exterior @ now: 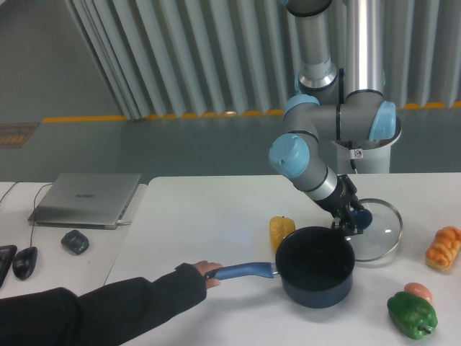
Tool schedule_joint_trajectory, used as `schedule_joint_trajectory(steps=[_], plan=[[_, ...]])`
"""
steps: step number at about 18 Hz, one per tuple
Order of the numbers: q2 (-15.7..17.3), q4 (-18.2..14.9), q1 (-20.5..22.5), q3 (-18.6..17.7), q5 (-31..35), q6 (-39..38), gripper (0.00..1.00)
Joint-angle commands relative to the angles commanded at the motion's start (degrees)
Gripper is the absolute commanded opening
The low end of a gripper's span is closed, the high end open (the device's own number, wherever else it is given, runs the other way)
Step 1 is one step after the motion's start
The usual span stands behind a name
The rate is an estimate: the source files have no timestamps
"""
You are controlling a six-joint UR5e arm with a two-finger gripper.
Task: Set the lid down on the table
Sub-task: 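Hold the lid on the table while the saucepan is pulled aside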
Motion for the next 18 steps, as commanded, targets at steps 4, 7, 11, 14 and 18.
schedule_joint_trajectory(steps=[4,7,11,14,18], plan=[[-0.09,1.85,0.09,-0.44,-2.15,0.09,0.37],[-0.09,1.59,-0.26,-0.35,-1.62,0.18,0.37],[0.0,1.41,-1.31,-0.7,2.59,0.79,0.37],[0.0,1.59,-1.49,-1.93,4.36,0.09,0.37],[-0.17,1.94,-2.19,-2.29,4.36,-0.26,0.39]])
